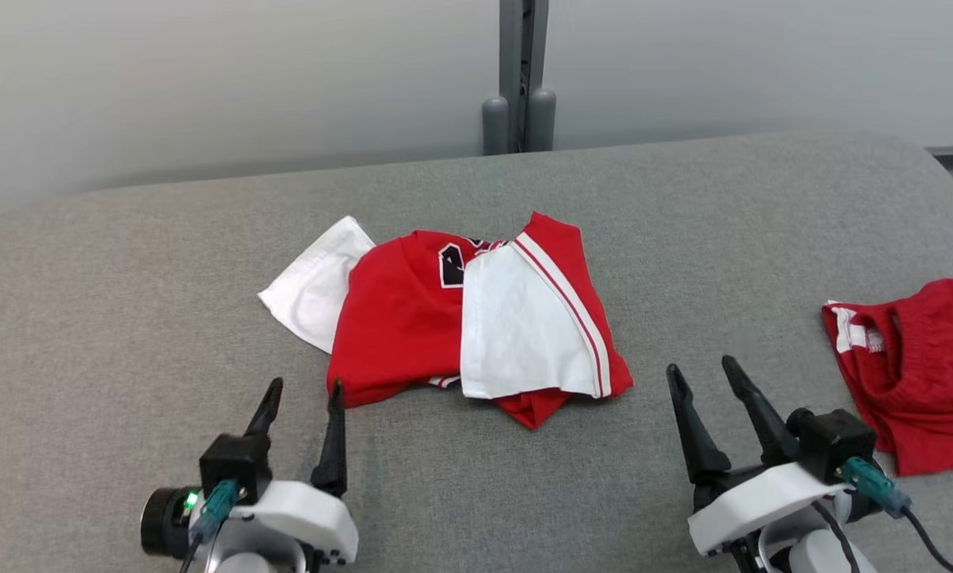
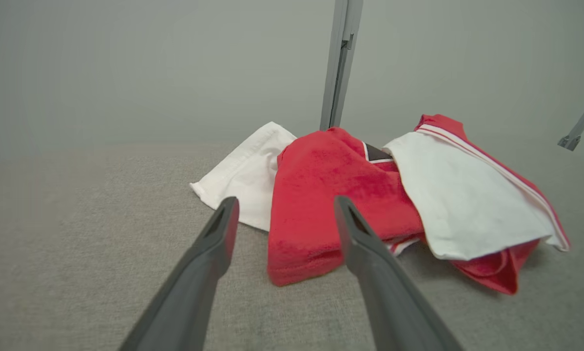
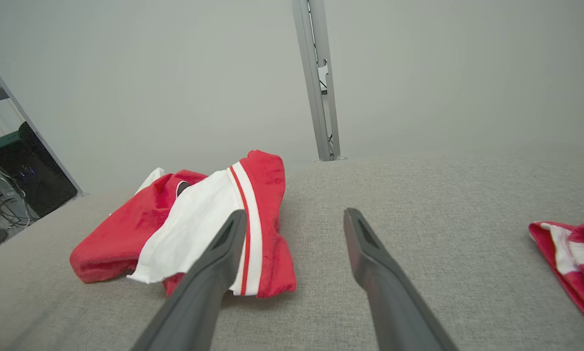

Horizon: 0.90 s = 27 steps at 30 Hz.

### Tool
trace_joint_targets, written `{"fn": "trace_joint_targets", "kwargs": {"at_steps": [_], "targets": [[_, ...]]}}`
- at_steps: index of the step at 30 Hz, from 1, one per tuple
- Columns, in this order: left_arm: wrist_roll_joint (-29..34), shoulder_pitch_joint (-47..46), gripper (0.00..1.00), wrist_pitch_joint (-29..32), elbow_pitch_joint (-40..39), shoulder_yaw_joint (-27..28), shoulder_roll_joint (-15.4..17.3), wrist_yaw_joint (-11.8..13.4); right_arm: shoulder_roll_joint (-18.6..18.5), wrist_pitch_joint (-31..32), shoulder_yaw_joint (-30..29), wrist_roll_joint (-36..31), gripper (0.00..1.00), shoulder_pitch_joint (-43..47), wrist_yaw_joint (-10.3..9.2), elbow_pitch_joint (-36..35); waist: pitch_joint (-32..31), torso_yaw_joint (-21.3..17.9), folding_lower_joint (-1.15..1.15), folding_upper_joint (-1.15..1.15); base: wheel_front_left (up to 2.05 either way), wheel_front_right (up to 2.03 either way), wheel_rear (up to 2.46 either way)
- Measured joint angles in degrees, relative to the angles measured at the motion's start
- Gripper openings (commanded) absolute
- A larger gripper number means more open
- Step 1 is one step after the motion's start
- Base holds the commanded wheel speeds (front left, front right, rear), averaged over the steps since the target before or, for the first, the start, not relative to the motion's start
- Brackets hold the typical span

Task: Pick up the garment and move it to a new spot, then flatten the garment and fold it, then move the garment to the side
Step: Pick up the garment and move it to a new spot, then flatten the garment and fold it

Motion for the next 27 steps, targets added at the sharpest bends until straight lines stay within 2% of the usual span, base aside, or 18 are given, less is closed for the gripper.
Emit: {"fn": "trace_joint_targets", "kwargs": {"at_steps": [7, 13, 18, 23, 27], "targets": [[3.75, 9.18, 1.0, -0.01, -6.31, 8.03, -0.63, 0.33, -0.01, 0.0, 0.68, -0.1, 1.0, 2.55, 0.0, 1.57, -2.89, 2.16, 0.0, 0.0, 0.0, 0.0, 0.0], [5.75, 12.98, 1.0, -0.04, -7.26, 10.62, -1.52, -0.77, 0.02, 0.0, 3.04, -0.83, 1.0, 2.83, 0.0, 2.29, -2.6, 3.63, 0.0, 0.0, 0.0, 0.0, 0.0], [4.5, 10.46, 1.0, -0.04, -7.3, 8.05, -1.72, -1.46, 0.03, 0.0, 7.26, -4.75, 1.0, -0.81, 0.0, 3.76, -0.04, 5.88, 0.0, 0.0, 0.0, 0.0, 0.0], [2.09, 8.72, 1.0, -0.03, -7.2, 4.34, -1.8, -0.22, -0.3, 0.0, 13.49, -11.41, 1.0, -7.05, 0.01, 7.17, 2.55, 8.82, 0.0, 0.0, 0.0, 0.0, 0.0], [0.31, 8.01, 1.0, -0.04, -7.04, 2.44, -1.82, 0.62, -1.7, 0.0, 14.78, -14.8, 1.0, -10.75, 0.01, 11.17, 4.54, 11.42, 0.0, 0.0, 0.0, 0.0, 0.0]]}}
